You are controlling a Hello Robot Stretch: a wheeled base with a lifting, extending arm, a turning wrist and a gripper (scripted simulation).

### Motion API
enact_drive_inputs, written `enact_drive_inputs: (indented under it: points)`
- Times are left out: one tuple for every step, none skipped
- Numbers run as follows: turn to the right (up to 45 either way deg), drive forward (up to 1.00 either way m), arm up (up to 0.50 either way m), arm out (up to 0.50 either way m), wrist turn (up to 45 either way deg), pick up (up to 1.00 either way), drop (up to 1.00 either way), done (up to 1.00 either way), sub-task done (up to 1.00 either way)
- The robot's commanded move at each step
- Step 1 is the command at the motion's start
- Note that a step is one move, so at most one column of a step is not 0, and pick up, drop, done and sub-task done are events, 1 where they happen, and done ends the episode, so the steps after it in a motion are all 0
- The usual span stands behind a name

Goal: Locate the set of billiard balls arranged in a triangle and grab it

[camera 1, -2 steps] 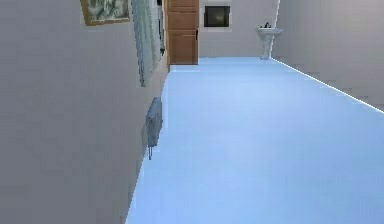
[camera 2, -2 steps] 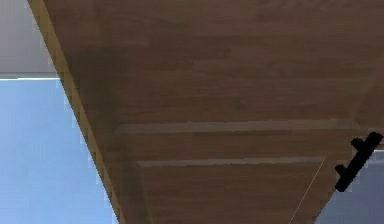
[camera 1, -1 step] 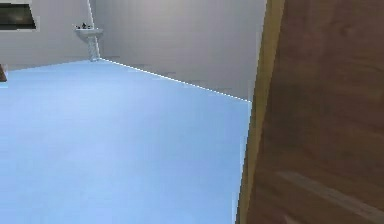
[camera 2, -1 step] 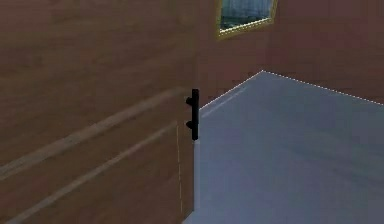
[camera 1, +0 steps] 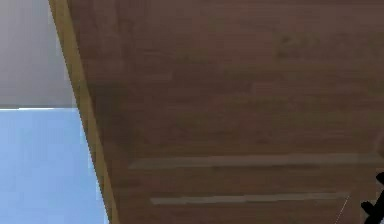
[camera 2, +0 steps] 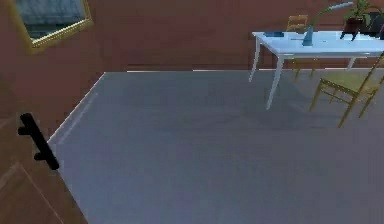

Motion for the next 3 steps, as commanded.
enact_drive_inputs:
  points:
    - [42.0,0.00,0.00,0.00,0.0,0.00,0.00,0.00,0.00]
    - [0.0,0.20,0.00,0.00,0.0,0.00,0.00,0.00,0.00]
    - [-45.0,0.00,0.00,0.00,0.0,0.00,0.00,0.00,0.00]
